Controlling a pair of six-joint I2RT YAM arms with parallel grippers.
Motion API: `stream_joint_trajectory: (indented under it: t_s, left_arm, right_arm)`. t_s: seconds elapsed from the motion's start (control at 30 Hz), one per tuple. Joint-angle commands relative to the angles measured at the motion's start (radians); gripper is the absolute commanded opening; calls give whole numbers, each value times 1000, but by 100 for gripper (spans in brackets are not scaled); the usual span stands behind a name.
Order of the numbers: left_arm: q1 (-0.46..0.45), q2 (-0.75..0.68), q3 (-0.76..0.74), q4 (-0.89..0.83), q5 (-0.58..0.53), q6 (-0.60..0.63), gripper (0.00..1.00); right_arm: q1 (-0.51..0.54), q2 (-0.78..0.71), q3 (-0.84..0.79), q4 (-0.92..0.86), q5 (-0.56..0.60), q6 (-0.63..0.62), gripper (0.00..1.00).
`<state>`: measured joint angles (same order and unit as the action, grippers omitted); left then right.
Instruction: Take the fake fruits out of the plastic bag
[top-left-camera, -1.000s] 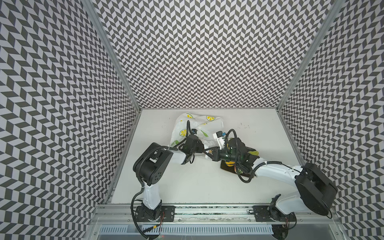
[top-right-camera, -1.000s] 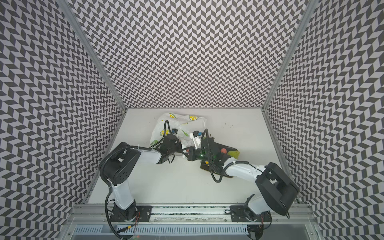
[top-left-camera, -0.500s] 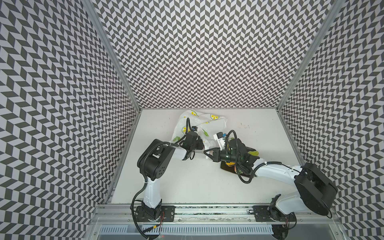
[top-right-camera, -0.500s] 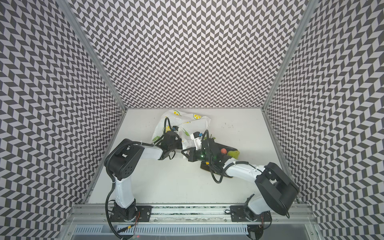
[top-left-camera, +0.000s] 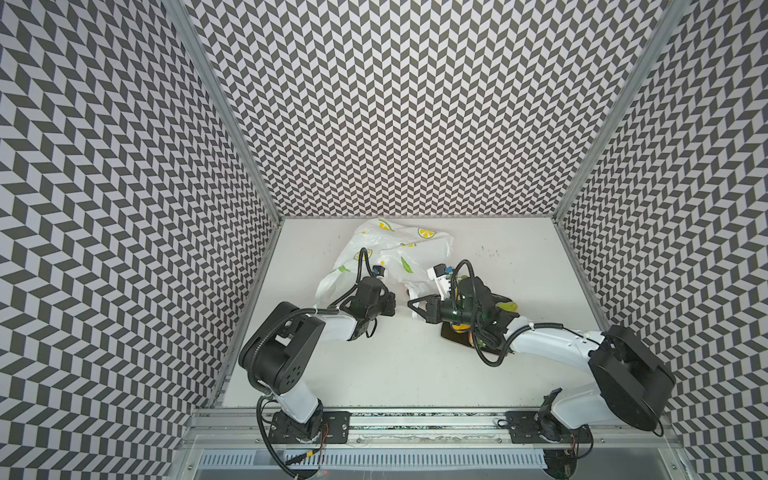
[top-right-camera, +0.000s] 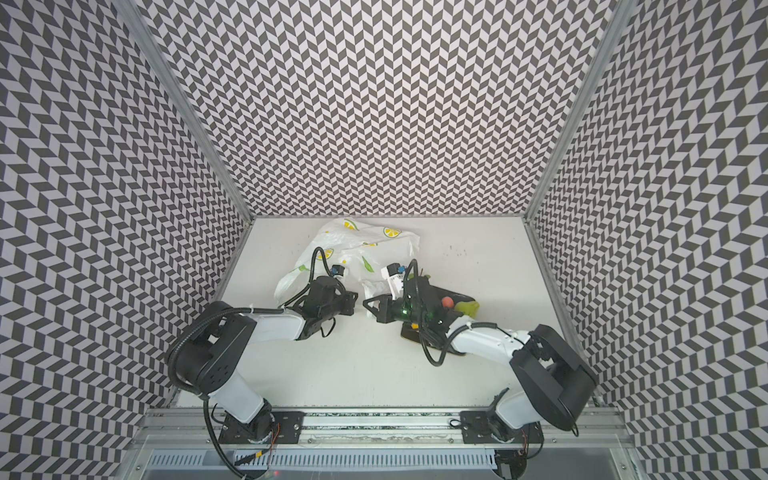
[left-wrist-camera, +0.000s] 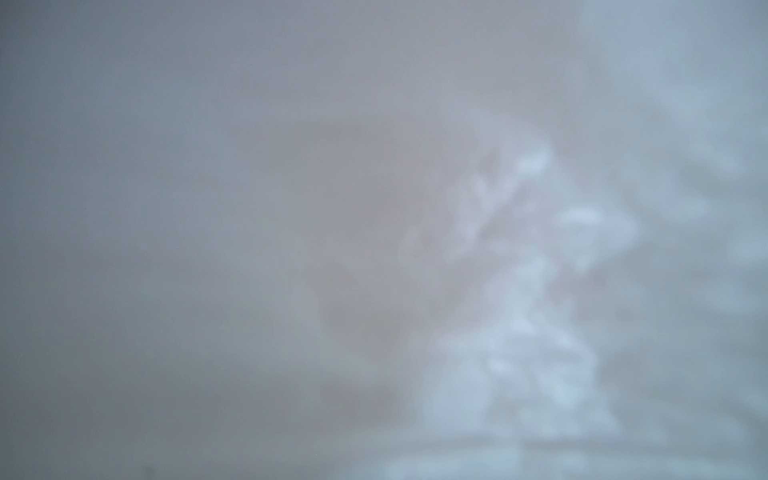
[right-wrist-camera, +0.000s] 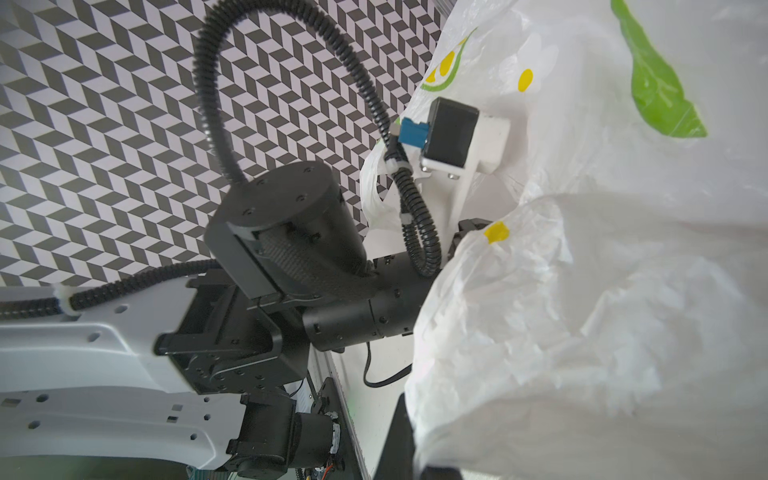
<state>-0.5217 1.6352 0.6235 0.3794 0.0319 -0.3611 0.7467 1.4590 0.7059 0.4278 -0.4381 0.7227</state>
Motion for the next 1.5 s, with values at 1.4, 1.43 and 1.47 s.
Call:
stream_joint_trajectory:
  t_s: [1.4,1.43,1.47]
  left_arm:
    - [-103,361,464,-64,128,401,95]
    - [-103,372,479,-87,119,404,95]
    - [-103,382,489,-105,113,404,94]
  right_arm:
    - [-67,-9,-58,100,-85,19,0]
    - [-65,-7,-56,103,-85,19,0]
    - [-64,-6,-56,103,-86,21,0]
